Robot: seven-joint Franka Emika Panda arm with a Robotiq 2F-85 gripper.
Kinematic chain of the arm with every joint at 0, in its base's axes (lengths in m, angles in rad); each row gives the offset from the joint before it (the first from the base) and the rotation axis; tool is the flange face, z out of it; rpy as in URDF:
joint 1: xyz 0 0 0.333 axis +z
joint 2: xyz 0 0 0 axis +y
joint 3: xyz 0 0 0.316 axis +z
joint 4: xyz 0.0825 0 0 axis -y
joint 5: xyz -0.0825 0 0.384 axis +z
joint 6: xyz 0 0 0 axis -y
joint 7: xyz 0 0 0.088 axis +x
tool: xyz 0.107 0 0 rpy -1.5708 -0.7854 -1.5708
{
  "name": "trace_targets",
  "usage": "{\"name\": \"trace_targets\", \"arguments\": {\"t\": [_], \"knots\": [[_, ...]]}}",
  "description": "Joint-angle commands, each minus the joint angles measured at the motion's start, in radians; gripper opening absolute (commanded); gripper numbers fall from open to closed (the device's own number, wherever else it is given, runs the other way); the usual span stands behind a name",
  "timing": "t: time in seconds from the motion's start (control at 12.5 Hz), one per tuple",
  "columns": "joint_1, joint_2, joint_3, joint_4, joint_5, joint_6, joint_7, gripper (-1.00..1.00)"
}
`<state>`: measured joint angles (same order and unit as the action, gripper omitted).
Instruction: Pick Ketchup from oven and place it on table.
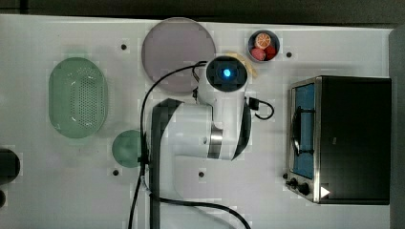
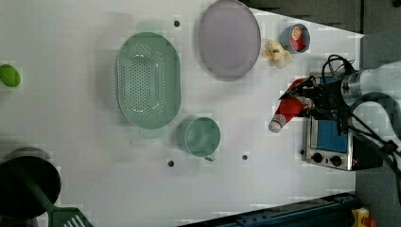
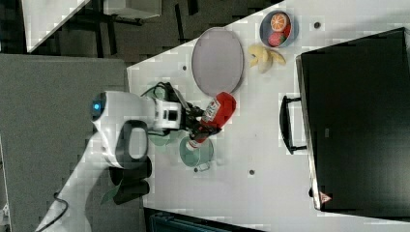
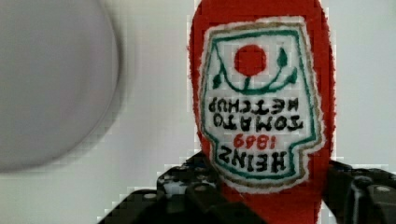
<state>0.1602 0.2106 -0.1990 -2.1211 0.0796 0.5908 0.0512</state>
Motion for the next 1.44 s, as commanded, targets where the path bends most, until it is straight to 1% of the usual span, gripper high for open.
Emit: {"name": "trace_targets", "arguments": {"t": [0.08, 0.32, 0.4, 0.64, 0.8, 1.04, 1.28, 1.44], "knots": [[-0.009, -0.014, -0.011, -0.089, -0.009, 0.124, 0.008, 0.27], [-0.009, 0.03, -0.01, -0.146, -0.009, 0.254, 0.008, 0.27], [-0.009, 0.049, -0.01, -0.152, -0.009, 0.284, 0.008, 0.34], [-0.007, 0.08, -0.007, -0.144, -0.007, 0.314, 0.019, 0.97], [-0.005, 0.041, -0.006, -0.123, -0.007, 0.306, 0.027, 1.0], [-0.003, -0.082, -0.006, -0.079, -0.007, 0.249, 0.027, 1.0], [-0.003, -0.203, -0.007, 0.001, -0.008, 0.079, 0.027, 1.0], [-0.003, -0.257, -0.007, 0.084, -0.009, -0.029, 0.027, 1.0]]}}
